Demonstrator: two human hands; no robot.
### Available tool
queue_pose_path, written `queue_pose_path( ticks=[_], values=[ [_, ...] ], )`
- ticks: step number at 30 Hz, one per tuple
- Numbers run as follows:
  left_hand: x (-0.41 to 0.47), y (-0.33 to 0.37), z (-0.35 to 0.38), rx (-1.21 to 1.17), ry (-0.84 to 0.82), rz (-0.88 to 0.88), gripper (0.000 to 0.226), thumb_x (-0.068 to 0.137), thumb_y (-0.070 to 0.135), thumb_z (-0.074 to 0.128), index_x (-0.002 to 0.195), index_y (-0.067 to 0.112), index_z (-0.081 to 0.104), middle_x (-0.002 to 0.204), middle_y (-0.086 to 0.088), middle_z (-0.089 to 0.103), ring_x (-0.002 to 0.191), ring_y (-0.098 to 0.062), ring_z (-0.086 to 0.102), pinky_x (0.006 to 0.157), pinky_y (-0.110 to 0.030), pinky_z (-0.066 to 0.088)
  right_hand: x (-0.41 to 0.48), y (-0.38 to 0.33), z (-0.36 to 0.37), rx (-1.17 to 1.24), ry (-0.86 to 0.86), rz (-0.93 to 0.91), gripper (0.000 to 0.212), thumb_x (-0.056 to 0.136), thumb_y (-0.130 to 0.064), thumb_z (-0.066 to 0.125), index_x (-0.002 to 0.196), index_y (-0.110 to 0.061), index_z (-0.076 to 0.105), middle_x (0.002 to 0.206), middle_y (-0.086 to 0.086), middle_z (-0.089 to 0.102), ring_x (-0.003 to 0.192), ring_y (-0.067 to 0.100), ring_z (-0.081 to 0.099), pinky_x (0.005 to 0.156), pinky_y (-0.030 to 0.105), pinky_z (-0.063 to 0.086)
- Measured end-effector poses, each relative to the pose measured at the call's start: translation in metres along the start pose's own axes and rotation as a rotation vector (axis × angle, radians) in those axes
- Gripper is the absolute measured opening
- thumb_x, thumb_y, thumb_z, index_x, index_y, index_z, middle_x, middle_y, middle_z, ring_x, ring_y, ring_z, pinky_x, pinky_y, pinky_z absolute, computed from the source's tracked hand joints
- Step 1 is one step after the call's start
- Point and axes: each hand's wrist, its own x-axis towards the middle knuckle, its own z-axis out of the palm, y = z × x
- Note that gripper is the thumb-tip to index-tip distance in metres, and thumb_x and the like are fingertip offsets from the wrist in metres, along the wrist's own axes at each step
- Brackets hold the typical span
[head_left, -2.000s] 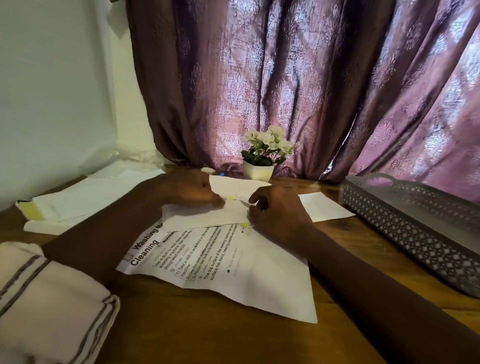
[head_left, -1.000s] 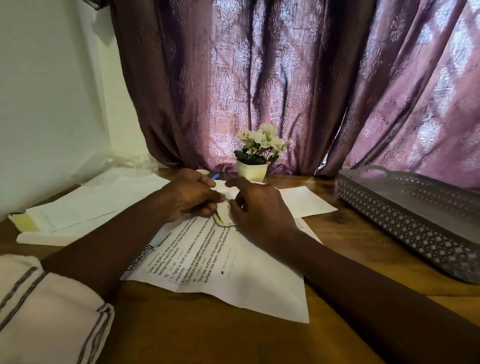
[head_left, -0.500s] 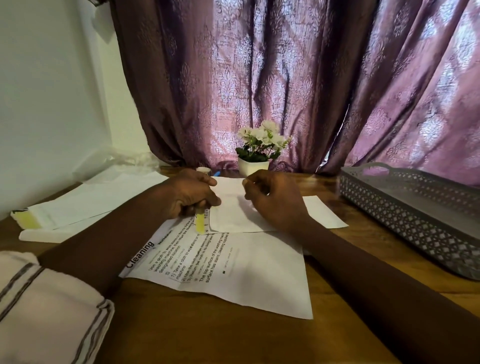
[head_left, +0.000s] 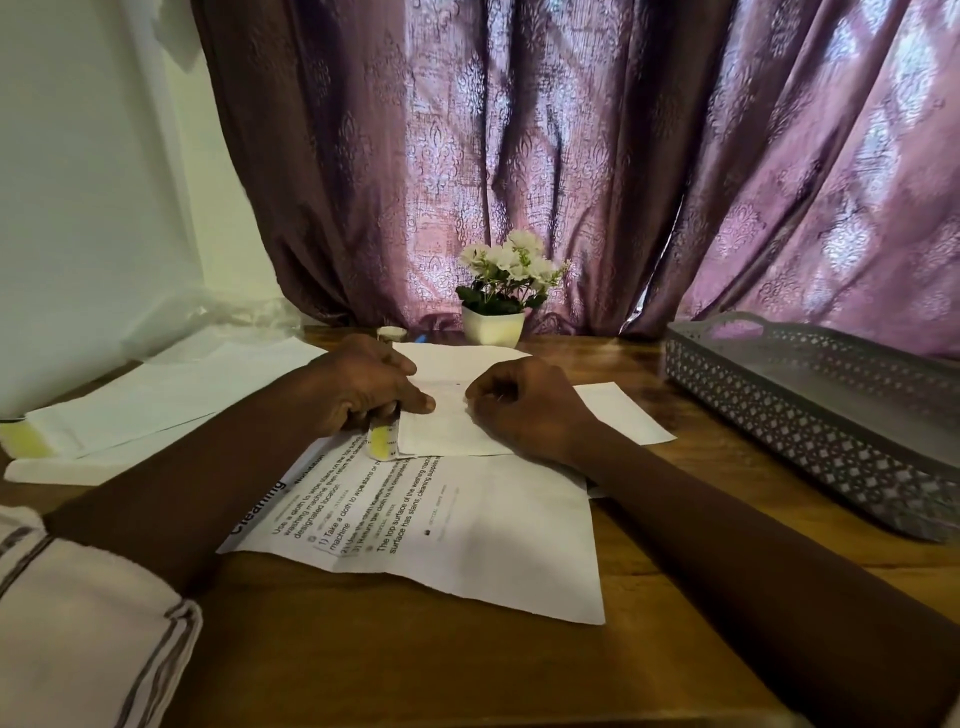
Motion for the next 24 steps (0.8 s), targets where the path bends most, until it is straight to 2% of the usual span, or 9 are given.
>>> queue_pose_path(
  ticks=[3,5,8,9,11,14,20,22,24],
  values=[
    [0.002,0.000,0.001,0.040,-0.010,0.033,0.040,0.078,-0.002,0.083,0.111,0.014,0.066,0.040,-0.001,0.055,0.032,-0.008,0.046,0.038,-0.014,0.033,0.000,-0.001,0.001,-0.038,0.009,-0.041,0.012,0.089,-0.024,0.069,0.090,-0.023,0.080,0.090,-0.011,0.077,0.084,0.006,0.069,0.076,0.022,0.054],
    [0.005,-0.001,-0.002,0.094,0.023,0.087,0.028,0.079,0.009,0.086,0.103,0.011,0.071,0.058,-0.009,0.070,0.048,-0.016,0.058,0.054,-0.023,0.043,0.000,-0.001,0.001,-0.126,-0.040,-0.085,0.014,0.090,-0.032,0.070,0.096,-0.025,0.080,0.096,-0.010,0.075,0.088,0.005,0.065,0.076,0.020,0.048],
    [0.006,-0.002,-0.016,0.512,0.216,0.200,0.030,0.079,0.047,0.083,0.082,0.017,0.076,0.072,0.001,0.077,0.068,-0.017,0.070,0.074,-0.031,0.056,0.002,0.004,0.004,-0.221,-0.117,-0.096,0.029,0.087,-0.051,0.069,0.105,-0.030,0.078,0.105,-0.005,0.069,0.096,0.008,0.060,0.081,0.025,0.047],
    [0.004,-0.003,-0.020,0.617,0.263,0.194,0.031,0.081,0.049,0.079,0.082,0.018,0.075,0.073,0.002,0.076,0.074,-0.019,0.071,0.079,-0.035,0.058,0.003,0.005,0.005,-0.235,-0.123,-0.086,0.038,0.085,-0.061,0.065,0.106,-0.032,0.077,0.107,-0.005,0.068,0.101,0.011,0.060,0.085,0.029,0.049],
    [0.003,-0.004,-0.024,0.679,0.228,0.178,0.021,0.085,0.037,0.073,0.084,0.016,0.076,0.072,-0.002,0.077,0.071,-0.024,0.073,0.074,-0.036,0.062,0.002,0.002,0.007,-0.252,-0.113,-0.061,0.056,0.078,-0.078,0.055,0.108,-0.036,0.075,0.110,-0.006,0.067,0.108,0.015,0.057,0.091,0.037,0.053],
    [0.005,-0.006,-0.019,0.532,0.140,0.159,0.015,0.089,0.019,0.068,0.088,0.008,0.079,0.072,-0.012,0.076,0.053,-0.025,0.068,0.053,-0.030,0.057,-0.003,-0.007,0.006,-0.323,-0.130,-0.054,0.064,0.078,-0.084,0.051,0.121,-0.040,0.070,0.126,-0.005,0.063,0.124,0.017,0.050,0.103,0.043,0.047],
    [0.008,-0.005,-0.008,0.105,0.070,0.112,0.010,0.097,0.011,0.062,0.102,0.009,0.070,0.070,-0.008,0.076,0.056,-0.018,0.066,0.051,-0.024,0.051,-0.008,-0.016,0.006,-0.421,-0.191,-0.057,0.058,0.086,-0.077,0.053,0.134,-0.045,0.062,0.138,-0.002,0.054,0.135,0.022,0.040,0.112,0.048,0.037],
    [0.009,-0.007,-0.008,0.162,0.010,0.147,0.018,0.089,0.002,0.070,0.105,0.009,0.071,0.068,-0.011,0.073,0.059,-0.022,0.064,0.054,-0.027,0.053,-0.007,-0.015,0.006,-0.429,-0.193,-0.055,0.057,0.087,-0.076,0.052,0.134,-0.045,0.061,0.139,-0.002,0.054,0.135,0.023,0.040,0.112,0.048,0.037],
    [0.013,-0.010,-0.010,0.344,-0.081,0.235,0.030,0.082,0.002,0.078,0.111,0.011,0.074,0.081,-0.010,0.074,0.070,-0.026,0.067,0.068,-0.034,0.059,-0.007,-0.015,0.007,-0.417,-0.187,-0.061,0.052,0.090,-0.073,0.052,0.132,-0.044,0.064,0.138,-0.002,0.056,0.134,0.023,0.041,0.111,0.049,0.038]
  ],
)
